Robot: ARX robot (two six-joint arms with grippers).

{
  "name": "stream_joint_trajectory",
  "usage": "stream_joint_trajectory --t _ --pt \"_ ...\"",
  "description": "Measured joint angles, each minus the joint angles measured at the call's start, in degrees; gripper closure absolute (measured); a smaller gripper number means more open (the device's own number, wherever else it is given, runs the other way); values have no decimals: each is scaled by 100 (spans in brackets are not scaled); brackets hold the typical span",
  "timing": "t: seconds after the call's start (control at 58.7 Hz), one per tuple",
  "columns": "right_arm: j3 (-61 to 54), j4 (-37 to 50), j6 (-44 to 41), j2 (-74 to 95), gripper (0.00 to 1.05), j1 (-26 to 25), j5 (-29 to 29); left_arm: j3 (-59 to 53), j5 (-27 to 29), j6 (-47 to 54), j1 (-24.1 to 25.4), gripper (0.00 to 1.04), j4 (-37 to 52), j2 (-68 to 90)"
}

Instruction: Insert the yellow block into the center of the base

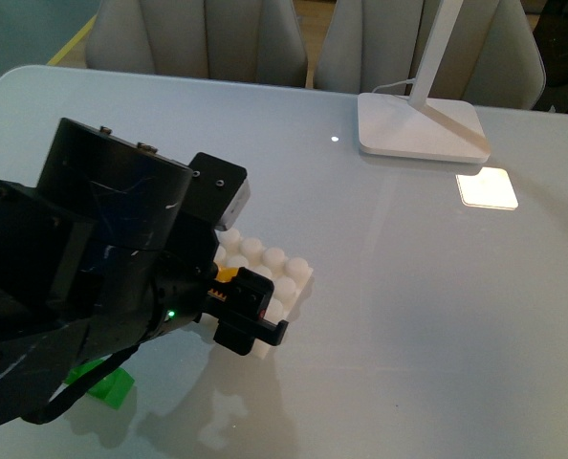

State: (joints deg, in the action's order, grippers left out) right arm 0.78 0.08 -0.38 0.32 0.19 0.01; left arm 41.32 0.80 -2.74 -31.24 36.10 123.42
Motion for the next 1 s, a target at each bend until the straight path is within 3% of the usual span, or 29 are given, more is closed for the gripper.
stream_joint_trajectory --t 0.341,1.005 --pt "0 0 0 0 9 0 0 459 190 -33 -105 42 -22 361" --pt "0 0 0 0 9 0 0 542 229 68 376 42 107 619"
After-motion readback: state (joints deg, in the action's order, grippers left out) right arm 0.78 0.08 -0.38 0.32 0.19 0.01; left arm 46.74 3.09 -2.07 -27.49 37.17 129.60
